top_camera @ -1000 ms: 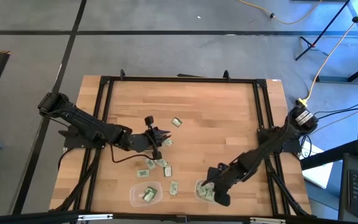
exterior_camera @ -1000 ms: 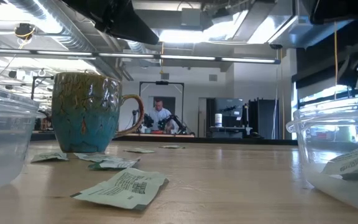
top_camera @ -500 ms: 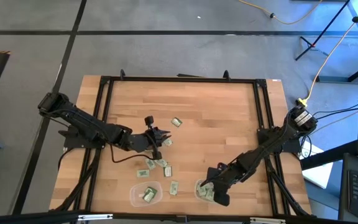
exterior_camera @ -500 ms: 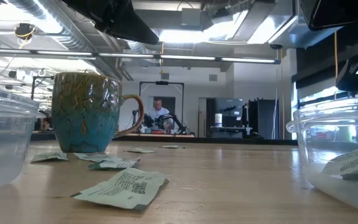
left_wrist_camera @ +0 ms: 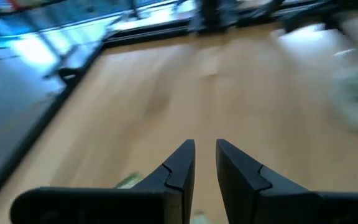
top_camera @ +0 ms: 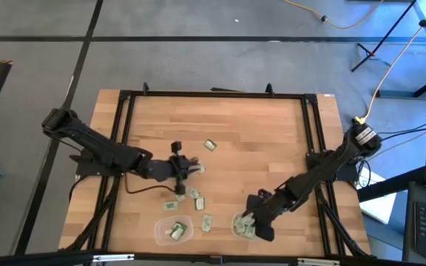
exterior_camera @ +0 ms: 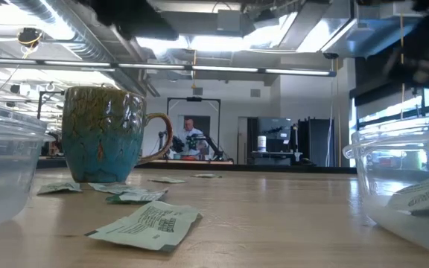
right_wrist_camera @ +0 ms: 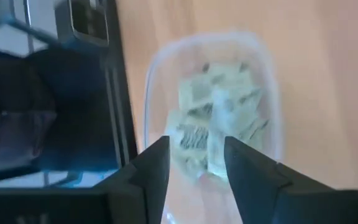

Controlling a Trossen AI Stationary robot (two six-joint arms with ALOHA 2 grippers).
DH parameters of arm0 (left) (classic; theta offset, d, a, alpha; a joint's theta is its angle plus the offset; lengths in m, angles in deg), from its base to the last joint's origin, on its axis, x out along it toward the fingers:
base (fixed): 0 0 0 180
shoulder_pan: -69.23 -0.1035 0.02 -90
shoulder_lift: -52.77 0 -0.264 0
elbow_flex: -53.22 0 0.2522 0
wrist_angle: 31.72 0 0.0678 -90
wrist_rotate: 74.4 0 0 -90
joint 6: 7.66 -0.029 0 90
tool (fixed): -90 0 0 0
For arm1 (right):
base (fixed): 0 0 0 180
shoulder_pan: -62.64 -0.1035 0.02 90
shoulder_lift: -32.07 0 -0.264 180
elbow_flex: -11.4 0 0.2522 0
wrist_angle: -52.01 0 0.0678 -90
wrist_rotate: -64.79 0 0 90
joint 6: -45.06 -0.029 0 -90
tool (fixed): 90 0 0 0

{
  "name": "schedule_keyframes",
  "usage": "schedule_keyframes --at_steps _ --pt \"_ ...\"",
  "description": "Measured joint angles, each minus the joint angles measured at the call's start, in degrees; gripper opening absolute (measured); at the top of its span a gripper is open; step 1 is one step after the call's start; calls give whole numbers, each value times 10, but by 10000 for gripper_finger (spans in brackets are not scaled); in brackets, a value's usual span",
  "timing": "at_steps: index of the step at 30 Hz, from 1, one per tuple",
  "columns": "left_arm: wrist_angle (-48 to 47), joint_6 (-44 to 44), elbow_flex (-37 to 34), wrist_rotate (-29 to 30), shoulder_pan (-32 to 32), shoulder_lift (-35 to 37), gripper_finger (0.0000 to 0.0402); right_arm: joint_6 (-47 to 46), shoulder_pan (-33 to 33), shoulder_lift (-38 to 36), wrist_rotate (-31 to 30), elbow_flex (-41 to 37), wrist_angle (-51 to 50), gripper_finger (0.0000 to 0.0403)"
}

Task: Pick and place items into bin
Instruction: Put the white stevia packet into the right transparent bin

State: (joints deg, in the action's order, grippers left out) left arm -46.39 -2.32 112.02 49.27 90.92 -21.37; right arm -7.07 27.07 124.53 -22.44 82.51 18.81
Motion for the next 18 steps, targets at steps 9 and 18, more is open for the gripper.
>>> schedule_keyframes --at_steps 9,18 --pt "-130 85 0 -124 57 107 51 135 33 -91 -103 0 -42 155" --pt "-204 172 0 -184 125 68 43 308 83 -93 -104 1 26 155"
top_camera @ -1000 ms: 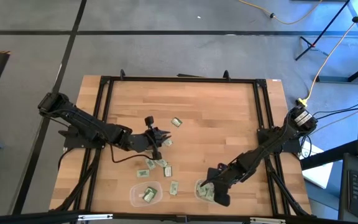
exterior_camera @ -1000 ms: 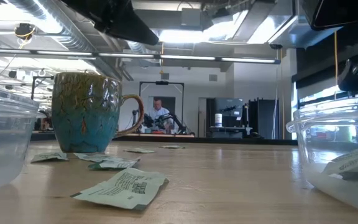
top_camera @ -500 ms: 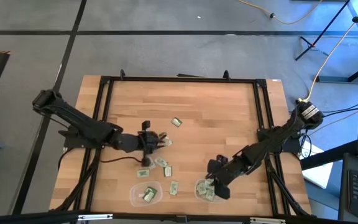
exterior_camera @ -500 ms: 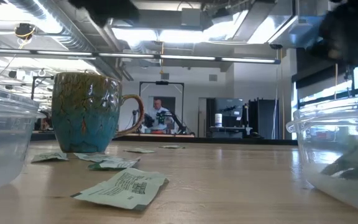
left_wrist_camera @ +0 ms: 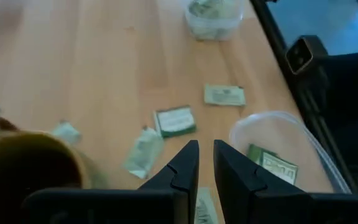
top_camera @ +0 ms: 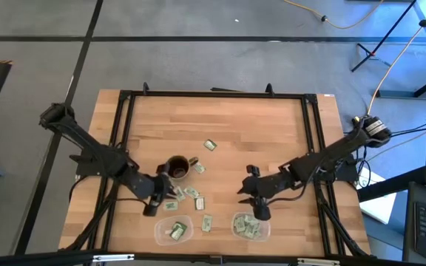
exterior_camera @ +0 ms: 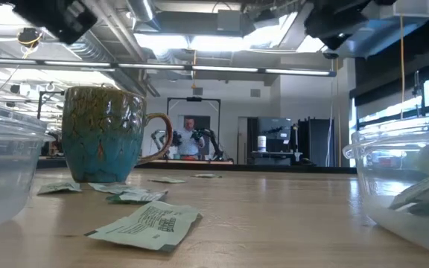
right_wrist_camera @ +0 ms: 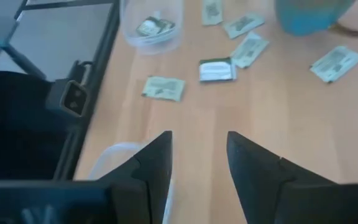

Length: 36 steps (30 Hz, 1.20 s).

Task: Pick and place items into bin
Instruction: Put the white stevia packet into the right transparent bin

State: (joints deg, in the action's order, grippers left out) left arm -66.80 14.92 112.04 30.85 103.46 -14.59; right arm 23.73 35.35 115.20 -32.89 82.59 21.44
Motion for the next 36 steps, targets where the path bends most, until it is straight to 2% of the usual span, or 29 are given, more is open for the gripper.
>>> schedule_keyframes --at_steps 12,24,36 --pt "-72 128 0 -40 38 -110 55 9 18 5 1 0 3 155" --pt "-63 88 0 -30 52 -200 77 11 18 5 1 -5 9 155" --pt "-53 83 0 -53 53 -241 77 11 18 5 1 -5 7 155"
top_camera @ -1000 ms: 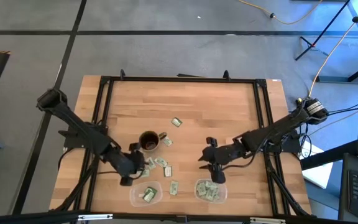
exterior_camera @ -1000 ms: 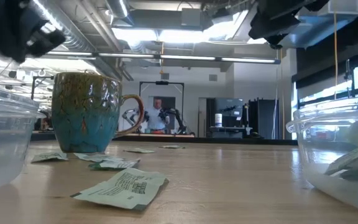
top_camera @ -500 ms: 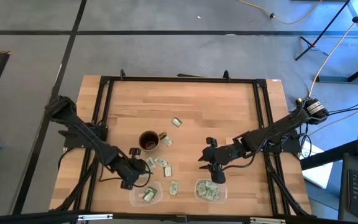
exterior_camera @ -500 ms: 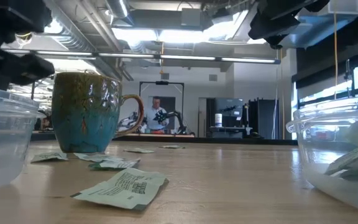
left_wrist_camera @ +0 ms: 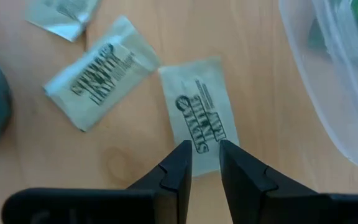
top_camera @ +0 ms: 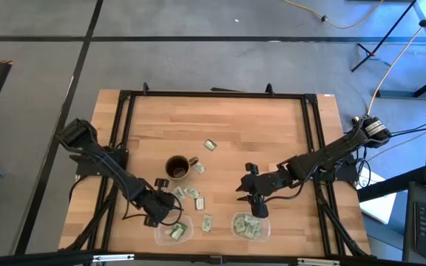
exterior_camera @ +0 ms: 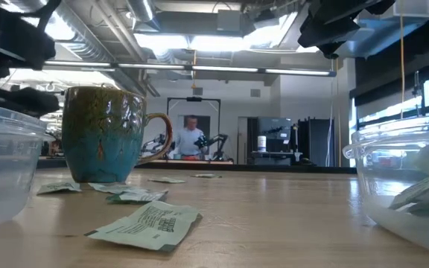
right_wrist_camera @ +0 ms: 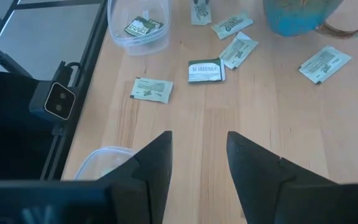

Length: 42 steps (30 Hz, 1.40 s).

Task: Pick and place items into bin
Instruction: Put the white stevia packet into the right transparent bin

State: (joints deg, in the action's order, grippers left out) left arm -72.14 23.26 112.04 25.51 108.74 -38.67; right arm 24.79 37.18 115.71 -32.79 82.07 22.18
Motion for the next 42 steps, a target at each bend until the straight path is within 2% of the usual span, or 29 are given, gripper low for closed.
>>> schedule_keyframes --at_steps 10,26,30,33,38,42 --pt "-1 11 2 -23 -2 -24 71 0 0 0 0 0 0 155" --pt "-3 28 -4 -43 -3 -24 6 0 0 0 0 0 -1 155" --pt "-14 28 -4 -54 -2 -3 4 0 0 0 0 0 0 155" --pt "-57 28 2 -59 -2 20 3 0 0 0 0 0 0 155" --pt "-113 28 33 -45 -2 69 3 30 0 0 0 0 0 155" --pt "-118 11 52 47 -2 108 2 81 0 0 0 -1 5 155"
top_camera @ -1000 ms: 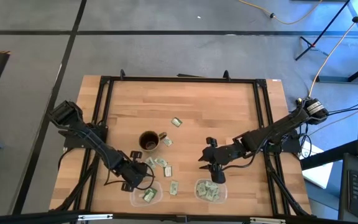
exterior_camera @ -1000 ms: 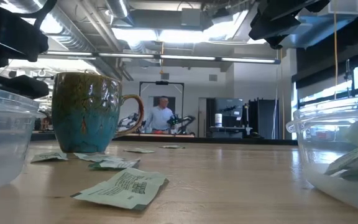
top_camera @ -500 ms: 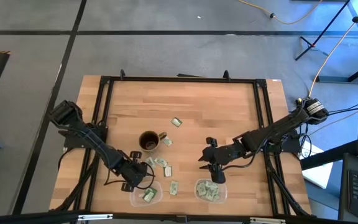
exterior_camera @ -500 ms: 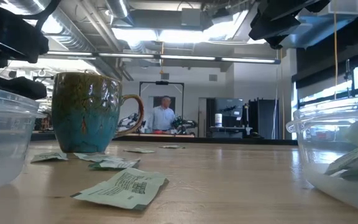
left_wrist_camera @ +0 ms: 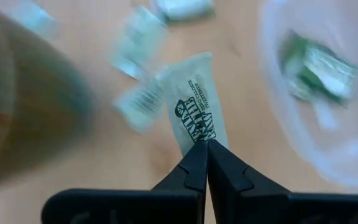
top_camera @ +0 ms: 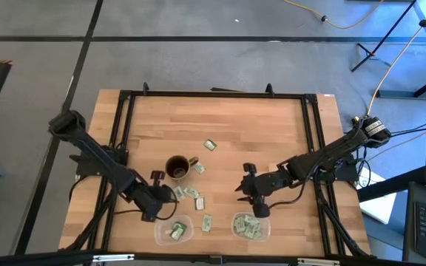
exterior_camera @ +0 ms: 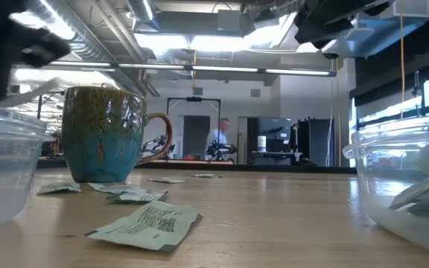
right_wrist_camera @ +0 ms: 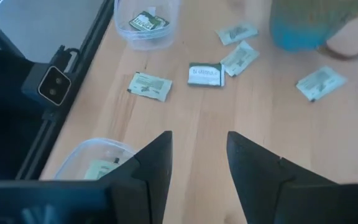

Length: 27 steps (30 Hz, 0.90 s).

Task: Pick and place items into bin
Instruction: Put the white stevia packet into the right transparent bin

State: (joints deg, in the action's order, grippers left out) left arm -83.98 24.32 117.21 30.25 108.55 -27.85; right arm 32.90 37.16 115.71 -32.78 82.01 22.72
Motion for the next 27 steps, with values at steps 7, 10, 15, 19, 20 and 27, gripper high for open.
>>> schedule_keyframes --at_steps 7,10,15,19,20,27 --pt "87 -156 4 223 -1 22 3 68 5 2 -5 0 91 155" --pt "173 -262 4 309 -8 11 3 74 11 10 -19 0 152 155" --pt "308 -467 4 418 -26 -19 3 126 16 40 -91 0 234 155" --pt "417 -576 4 456 -49 -45 3 143 19 64 -193 0 281 155" --pt "439 -590 4 460 -55 -50 3 144 20 66 -215 0 289 155" --pt "494 -617 4 458 -84 -73 3 142 26 73 -245 0 332 155"
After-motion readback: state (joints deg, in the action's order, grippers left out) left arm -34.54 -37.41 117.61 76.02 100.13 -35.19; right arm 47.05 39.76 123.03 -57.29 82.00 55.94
